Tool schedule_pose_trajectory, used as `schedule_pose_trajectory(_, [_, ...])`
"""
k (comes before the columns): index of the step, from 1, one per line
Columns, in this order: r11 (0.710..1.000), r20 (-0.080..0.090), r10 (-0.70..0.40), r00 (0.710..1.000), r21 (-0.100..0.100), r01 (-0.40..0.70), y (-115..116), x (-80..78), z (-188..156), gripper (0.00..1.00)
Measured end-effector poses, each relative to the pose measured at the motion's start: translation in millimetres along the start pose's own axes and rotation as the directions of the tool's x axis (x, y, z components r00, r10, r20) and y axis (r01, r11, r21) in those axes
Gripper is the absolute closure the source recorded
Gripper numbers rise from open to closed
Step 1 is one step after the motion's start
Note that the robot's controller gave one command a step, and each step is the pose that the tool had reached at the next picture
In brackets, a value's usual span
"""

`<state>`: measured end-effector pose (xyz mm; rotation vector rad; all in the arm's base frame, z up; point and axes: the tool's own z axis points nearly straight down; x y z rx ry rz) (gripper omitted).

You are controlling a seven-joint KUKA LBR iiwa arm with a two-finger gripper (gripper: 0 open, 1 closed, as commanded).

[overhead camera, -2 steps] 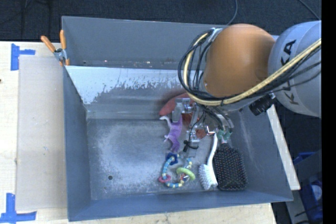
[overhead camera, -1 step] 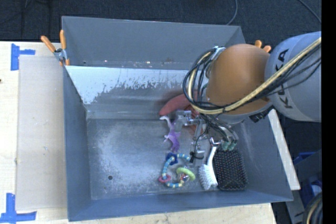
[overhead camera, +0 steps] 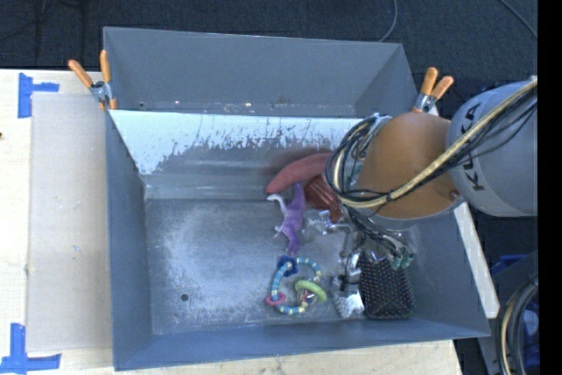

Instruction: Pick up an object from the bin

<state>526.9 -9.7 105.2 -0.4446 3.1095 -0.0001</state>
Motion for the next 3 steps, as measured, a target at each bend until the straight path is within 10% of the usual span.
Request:
schedule_pose_trajectory(1, [0.939,-0.007,-0.344,0.939,-0.005,0.344,2.4,-26.1,13.8,0.00])
schedule_pose_trajectory(2, [0.863,0.007,-0.505,0.863,-0.004,0.506,-36.3,20.7,26.8,0.00])
schedule_pose_trajectory(3, [0.581,0.001,-0.814,0.581,-0.009,0.814,19.2,-51.2,35.1,1.00])
